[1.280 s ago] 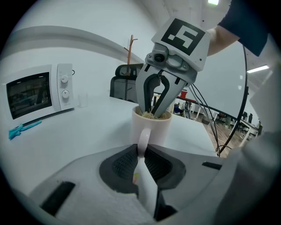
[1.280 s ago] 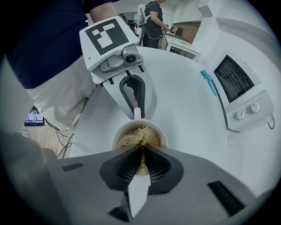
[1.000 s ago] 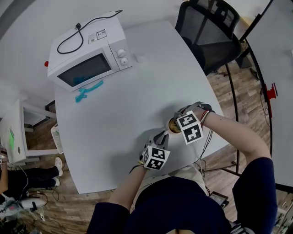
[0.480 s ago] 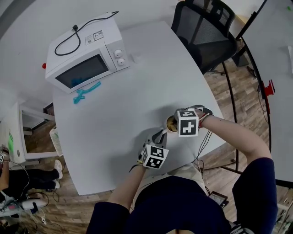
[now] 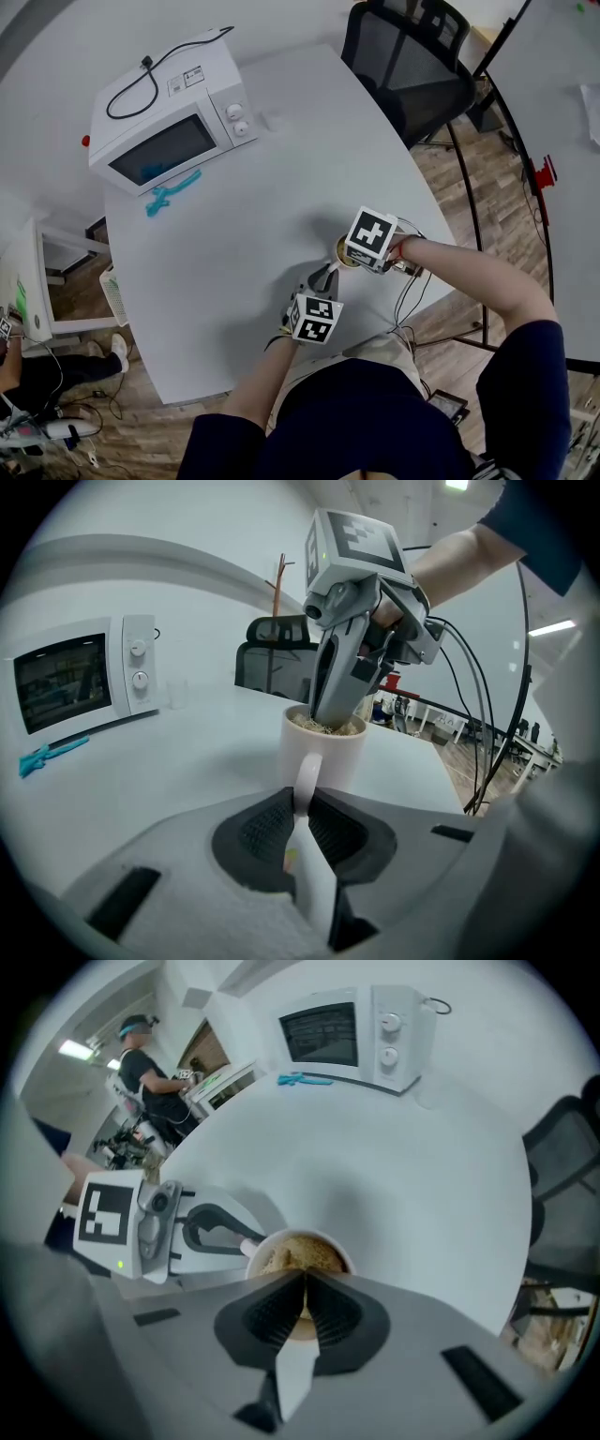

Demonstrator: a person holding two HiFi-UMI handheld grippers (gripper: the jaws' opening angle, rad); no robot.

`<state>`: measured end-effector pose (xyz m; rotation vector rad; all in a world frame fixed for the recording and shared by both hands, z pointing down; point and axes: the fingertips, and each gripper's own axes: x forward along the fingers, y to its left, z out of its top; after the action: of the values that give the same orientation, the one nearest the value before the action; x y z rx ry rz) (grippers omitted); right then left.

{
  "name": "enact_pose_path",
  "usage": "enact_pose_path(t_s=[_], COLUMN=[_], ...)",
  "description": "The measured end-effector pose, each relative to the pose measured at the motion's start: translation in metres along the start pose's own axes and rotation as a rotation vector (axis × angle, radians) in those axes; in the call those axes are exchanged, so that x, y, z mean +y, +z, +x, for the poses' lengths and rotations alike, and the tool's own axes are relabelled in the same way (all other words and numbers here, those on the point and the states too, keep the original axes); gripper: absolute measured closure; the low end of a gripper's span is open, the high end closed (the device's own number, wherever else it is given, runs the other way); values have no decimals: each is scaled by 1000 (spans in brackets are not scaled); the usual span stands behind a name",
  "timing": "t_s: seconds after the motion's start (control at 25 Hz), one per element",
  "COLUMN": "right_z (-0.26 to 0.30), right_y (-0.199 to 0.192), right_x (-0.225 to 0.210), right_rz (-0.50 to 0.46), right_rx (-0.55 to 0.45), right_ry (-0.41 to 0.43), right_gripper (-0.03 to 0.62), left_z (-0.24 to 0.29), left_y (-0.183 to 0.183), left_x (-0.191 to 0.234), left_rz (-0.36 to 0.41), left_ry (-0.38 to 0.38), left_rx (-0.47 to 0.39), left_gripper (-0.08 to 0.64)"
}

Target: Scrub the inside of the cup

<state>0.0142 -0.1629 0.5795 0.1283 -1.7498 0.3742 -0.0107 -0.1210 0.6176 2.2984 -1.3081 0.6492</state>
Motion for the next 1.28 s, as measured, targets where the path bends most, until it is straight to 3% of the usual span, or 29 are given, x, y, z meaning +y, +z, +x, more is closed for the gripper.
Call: enact_pose_path(t_s=[0.2, 0.64, 1.28], right_z=[0, -3, -11], right_y=[-1, -4, -10], right_x=[-3, -7, -11], right_rz=[235, 641, 1230], right_rx=[-28, -126, -461], right_ry=[14, 94, 162], right_gripper=[559, 561, 568], left_z=[1, 0, -2], left_y=[0, 0, -3], left_x=[2, 1, -3], left_rz=[-6, 6, 24], left_ry=[3, -4, -7], left_rx=[0, -1, 3], left_gripper=[512, 512, 512])
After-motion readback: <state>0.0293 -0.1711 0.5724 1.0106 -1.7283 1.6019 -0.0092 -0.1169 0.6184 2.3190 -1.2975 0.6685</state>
